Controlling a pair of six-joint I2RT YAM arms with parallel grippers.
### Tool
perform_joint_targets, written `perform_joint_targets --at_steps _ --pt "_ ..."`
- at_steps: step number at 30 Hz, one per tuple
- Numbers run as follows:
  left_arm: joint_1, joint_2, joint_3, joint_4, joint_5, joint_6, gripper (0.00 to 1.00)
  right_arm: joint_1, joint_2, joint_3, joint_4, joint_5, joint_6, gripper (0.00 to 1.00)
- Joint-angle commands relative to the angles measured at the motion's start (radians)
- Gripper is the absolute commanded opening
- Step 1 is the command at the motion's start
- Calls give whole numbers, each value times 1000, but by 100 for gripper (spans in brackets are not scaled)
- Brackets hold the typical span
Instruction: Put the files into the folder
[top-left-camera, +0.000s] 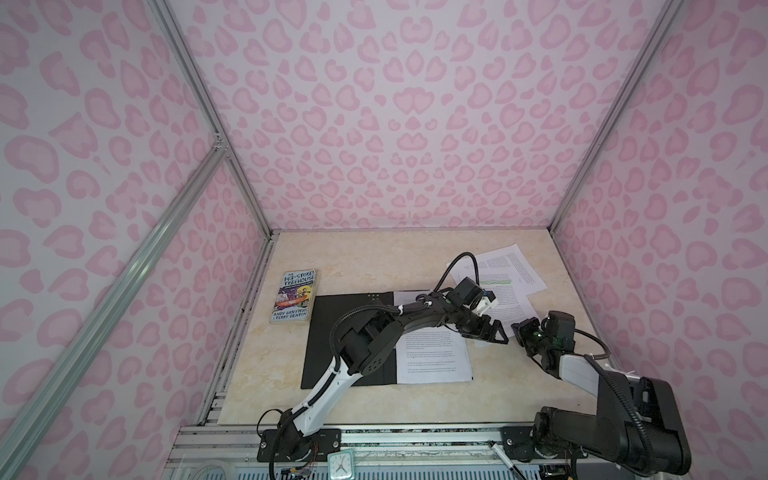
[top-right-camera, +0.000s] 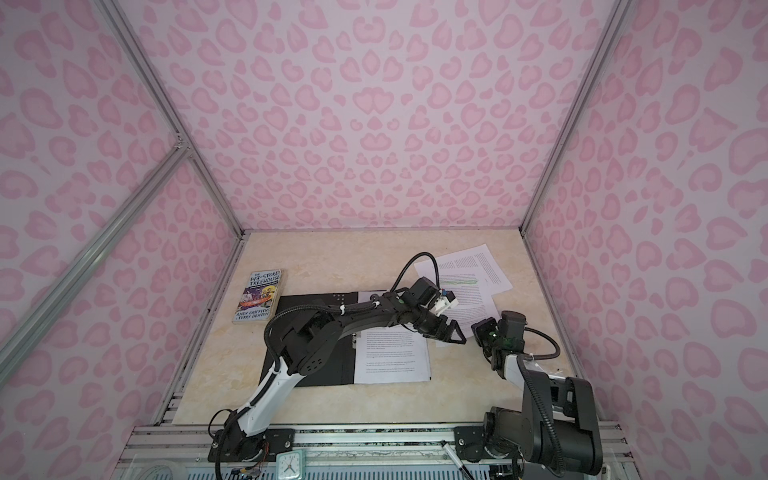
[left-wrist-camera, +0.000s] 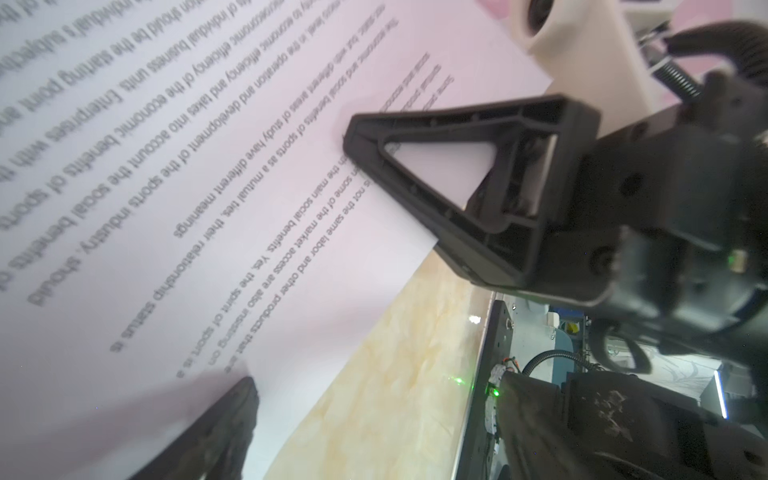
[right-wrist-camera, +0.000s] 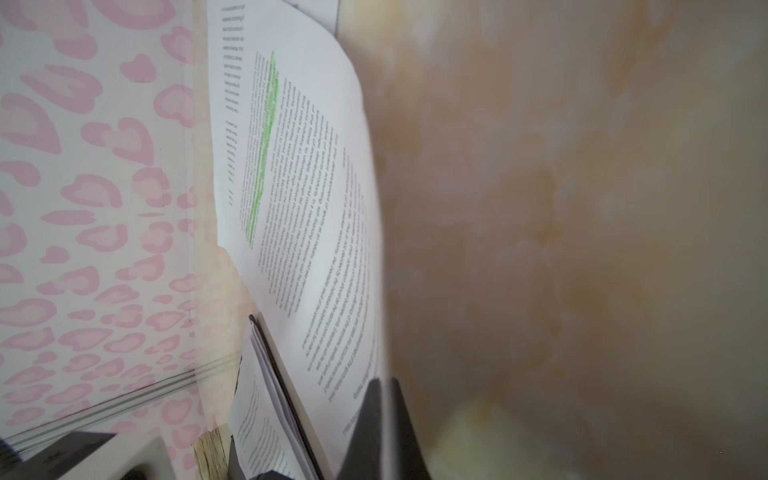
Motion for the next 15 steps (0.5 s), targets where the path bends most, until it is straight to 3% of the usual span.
perform_joint_targets --at_steps 1,8,15 --pt "5 -35 22 -127 -61 47 92 -3 -40 33 -65 32 -68 0" --pt "15 -111 81 -71 -75 108 92 -10 -135 51 -163 56 -117 0" --pt "25 -183 114 22 -119 173 93 -60 -94 47 -152 -38 -131 0"
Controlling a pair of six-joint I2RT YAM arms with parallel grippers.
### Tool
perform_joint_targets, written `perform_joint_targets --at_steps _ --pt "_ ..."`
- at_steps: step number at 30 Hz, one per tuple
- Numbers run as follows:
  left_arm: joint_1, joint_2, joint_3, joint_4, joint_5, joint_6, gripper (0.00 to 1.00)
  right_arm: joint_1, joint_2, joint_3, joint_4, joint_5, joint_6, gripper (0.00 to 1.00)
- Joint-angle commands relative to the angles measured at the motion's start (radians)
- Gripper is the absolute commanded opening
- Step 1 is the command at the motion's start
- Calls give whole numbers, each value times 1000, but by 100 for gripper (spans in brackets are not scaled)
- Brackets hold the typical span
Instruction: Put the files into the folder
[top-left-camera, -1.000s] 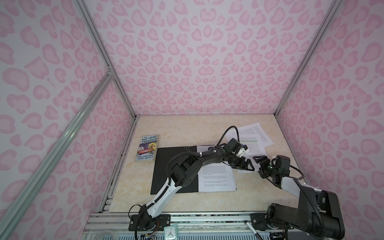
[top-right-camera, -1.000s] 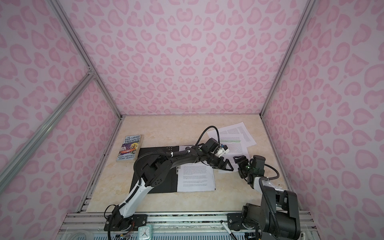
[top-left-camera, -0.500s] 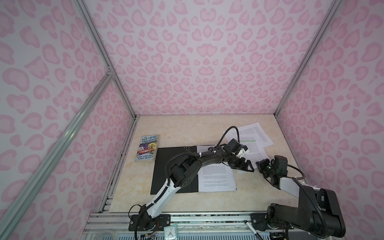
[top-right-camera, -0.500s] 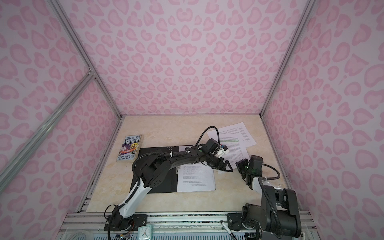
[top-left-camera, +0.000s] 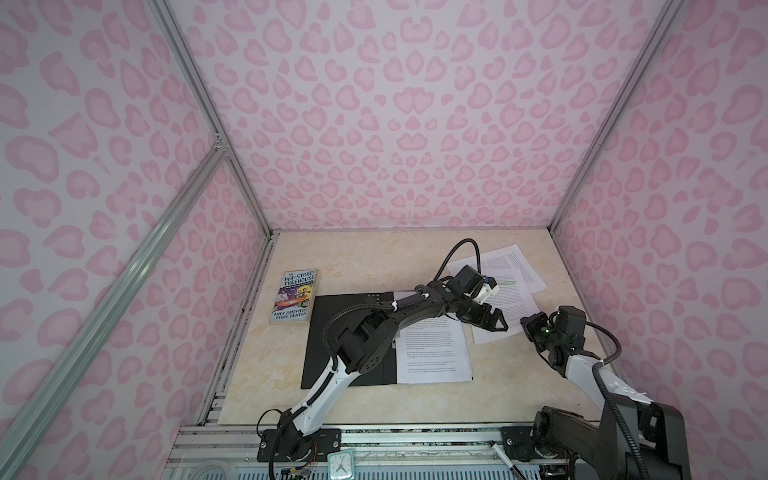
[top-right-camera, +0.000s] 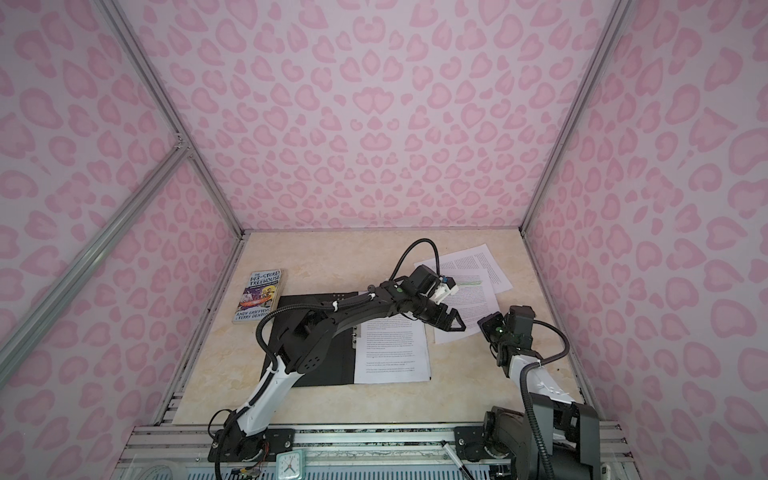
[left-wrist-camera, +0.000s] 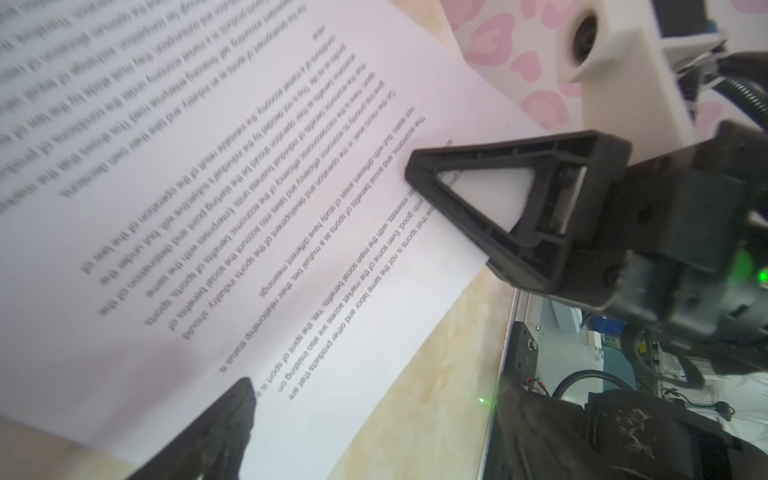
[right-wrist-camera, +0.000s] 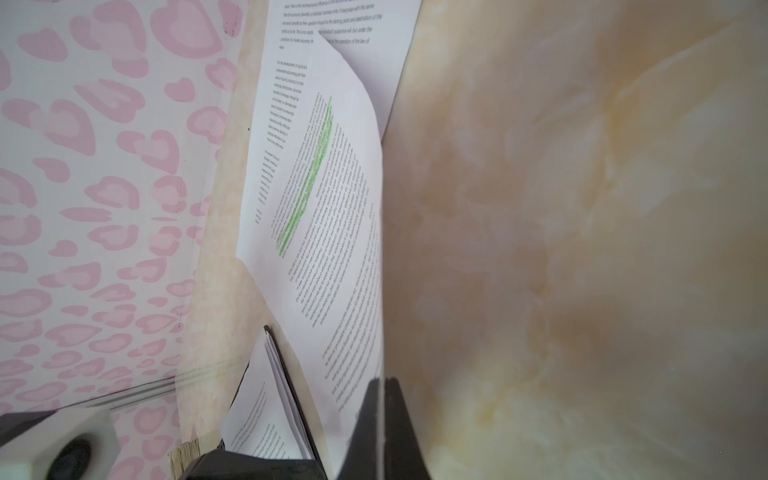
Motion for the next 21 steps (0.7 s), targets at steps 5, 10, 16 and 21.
perform_joint_targets --at_steps 5,10,16,21 --pt "17 -296 -86 227 -82 103 94 -16 19 -3 19 -73 -17 0" --pt "29 -459 -275 499 -133 138 95 -19 1 -1 26 -74 -19 0" --pt "46 -611 -516 850 -201 167 98 -22 16 1 38 -97 -23 0" --pt "51 -679 -673 1088 -249 191 99 -28 18 -2 49 -104 -25 0"
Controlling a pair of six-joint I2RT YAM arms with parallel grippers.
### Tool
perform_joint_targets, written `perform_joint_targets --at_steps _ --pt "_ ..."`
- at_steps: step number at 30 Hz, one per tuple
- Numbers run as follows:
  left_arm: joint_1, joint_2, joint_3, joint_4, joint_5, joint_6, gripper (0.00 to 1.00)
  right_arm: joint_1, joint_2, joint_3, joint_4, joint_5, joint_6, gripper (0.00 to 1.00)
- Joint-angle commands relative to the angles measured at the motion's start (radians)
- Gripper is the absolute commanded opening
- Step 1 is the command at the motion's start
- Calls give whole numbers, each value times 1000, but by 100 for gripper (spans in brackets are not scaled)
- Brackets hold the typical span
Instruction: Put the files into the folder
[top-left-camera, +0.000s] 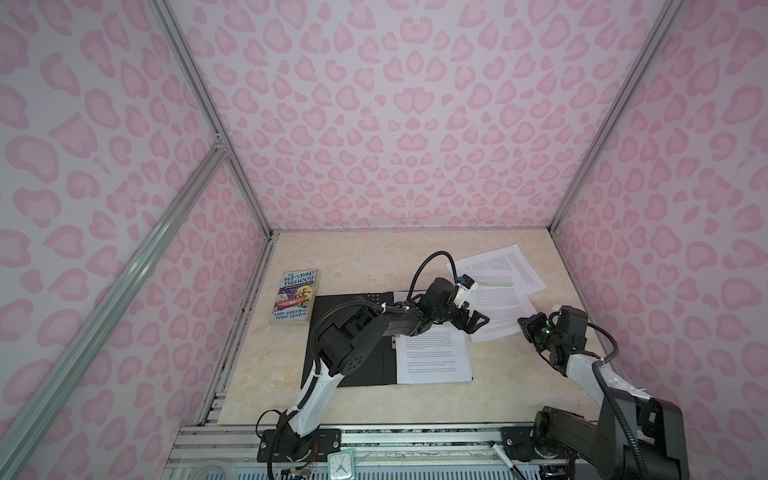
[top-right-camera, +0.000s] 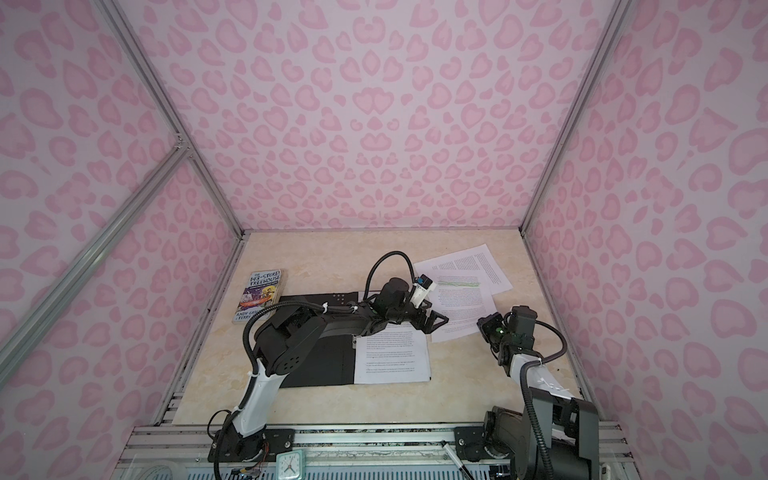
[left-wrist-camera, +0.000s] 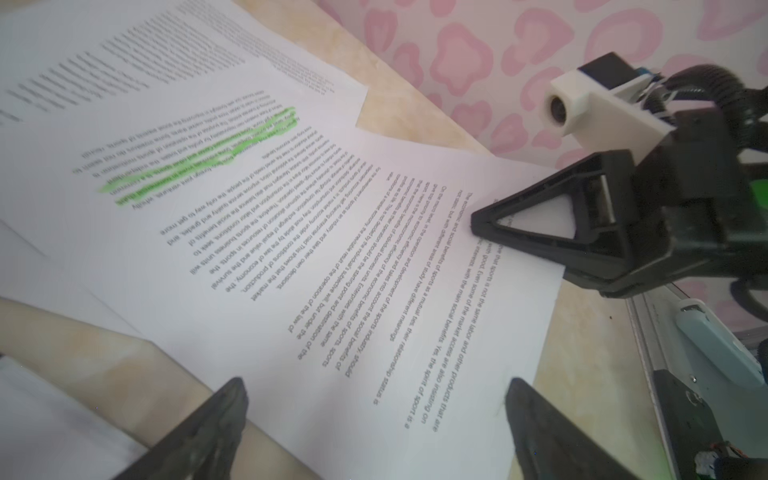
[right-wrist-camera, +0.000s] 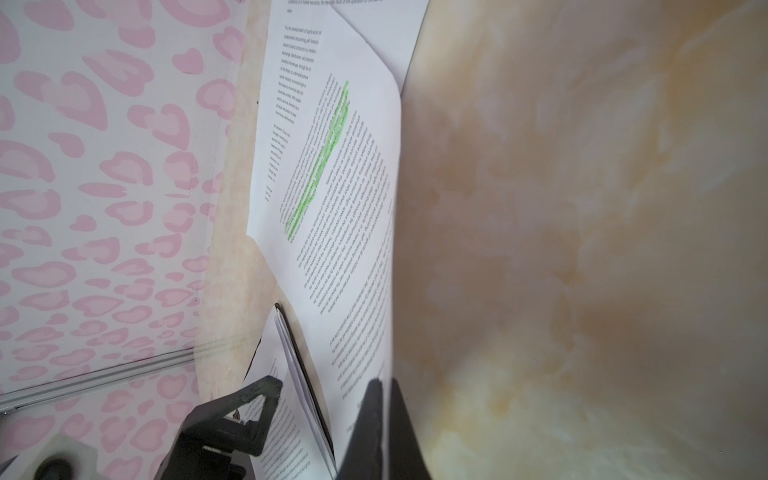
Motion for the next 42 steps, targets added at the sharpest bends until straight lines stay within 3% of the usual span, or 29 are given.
perform_joint_targets --at_steps 1,11,18,22,27,35,42 --pt "2 -491 -93 323 -59 36 99 -6 -2 -6 38 -10 -4 0" --pt "3 -622 -299 475 -178 120 98 -29 -80 44 -25 1 -59 0" --pt "4 -764 -453 362 -216 178 97 0 -93 270 -267 41 -216 0" --pt "18 -871 -510 200 -262 187 97 123 -46 517 -450 155 -351 0" --pt "21 -988 -565 26 -349 297 97 323 90 837 -638 249 -510 0" --pt "48 -1250 -641 -235 -637 389 97 623 310 1320 -900 240 -723 0" --pt "253 -1256 -572 -426 -556 290 97 838 573 1787 -1312 277 -865 0"
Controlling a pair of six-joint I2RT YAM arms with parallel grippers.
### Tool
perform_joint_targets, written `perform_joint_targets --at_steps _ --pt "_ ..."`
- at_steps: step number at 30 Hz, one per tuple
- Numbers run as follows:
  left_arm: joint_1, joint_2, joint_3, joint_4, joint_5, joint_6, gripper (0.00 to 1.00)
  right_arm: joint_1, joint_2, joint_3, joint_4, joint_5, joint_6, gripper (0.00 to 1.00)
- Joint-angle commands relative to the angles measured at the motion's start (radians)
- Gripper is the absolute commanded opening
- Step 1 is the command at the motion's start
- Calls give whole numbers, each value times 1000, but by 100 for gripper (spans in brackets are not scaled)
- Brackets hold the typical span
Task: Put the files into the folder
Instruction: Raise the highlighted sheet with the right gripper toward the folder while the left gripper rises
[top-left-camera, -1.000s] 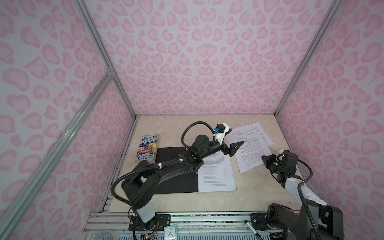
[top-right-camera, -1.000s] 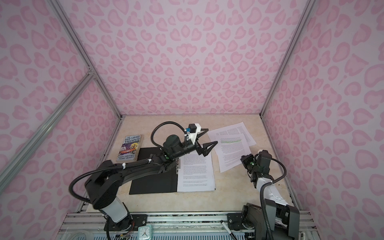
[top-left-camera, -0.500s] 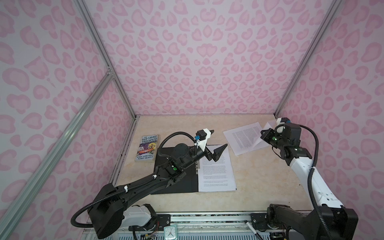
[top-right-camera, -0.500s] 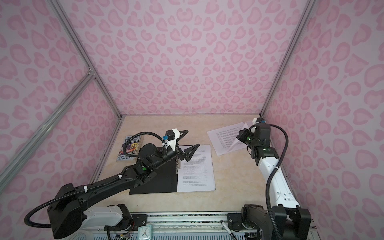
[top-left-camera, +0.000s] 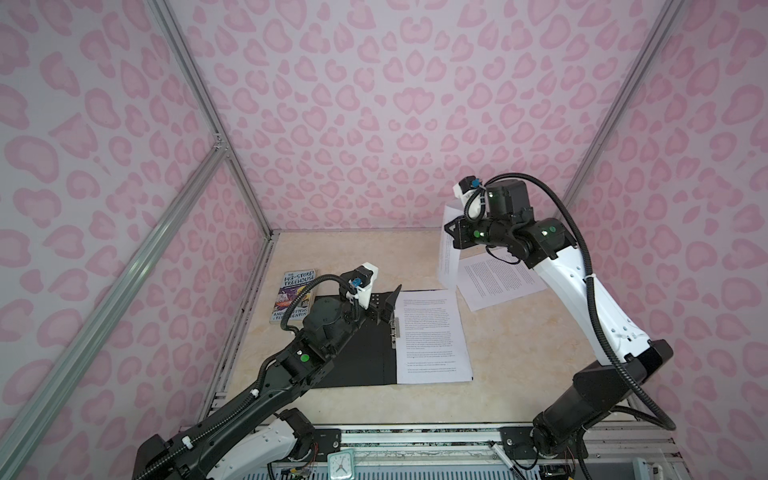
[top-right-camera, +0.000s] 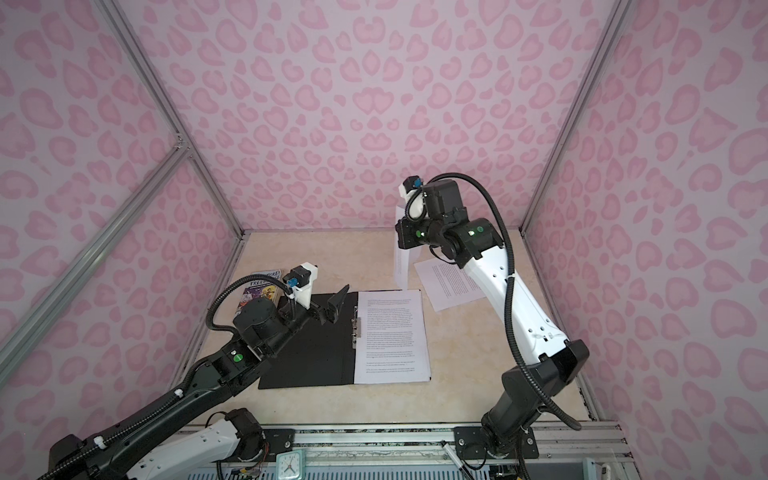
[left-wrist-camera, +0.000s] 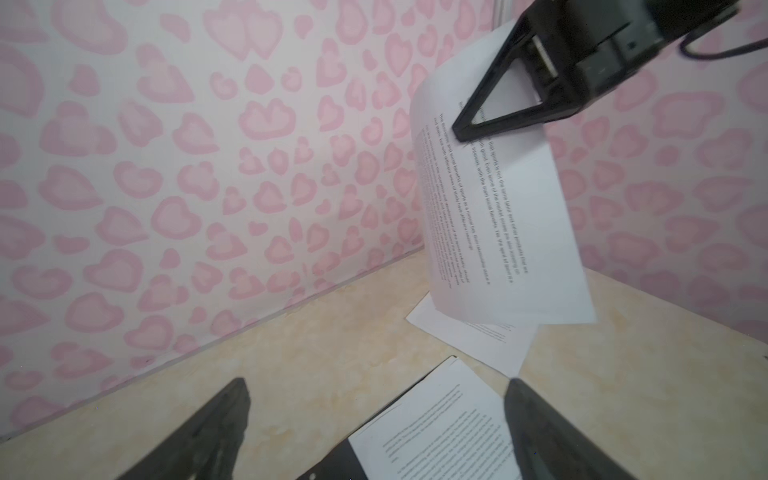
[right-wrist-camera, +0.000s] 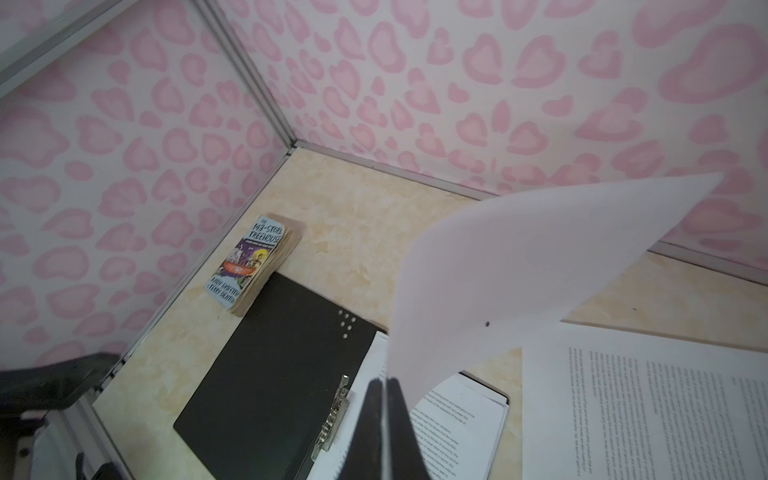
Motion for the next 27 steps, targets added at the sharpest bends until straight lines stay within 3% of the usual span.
perform_joint_targets --at_steps 1,5,8,14,18,27 --pt "70 18 47 -112 54 -44 98 54 65 125 -291 55 -112 0" --pt "120 43 84 -91 140 12 100 80 48 154 -358 127 -144 0" --pt "141 89 137 -68 206 100 95 93 -6 111 -356 215 -164 0" --pt "195 205 279 -67 543 203 89 128 -90 21 -334 232 -293 0" --pt "216 297 419 -214 776 284 87 183 -160 -77 -272 255 -392 0" --pt "221 443 580 -410 909 445 82 221 -245 -166 -214 225 -482 0"
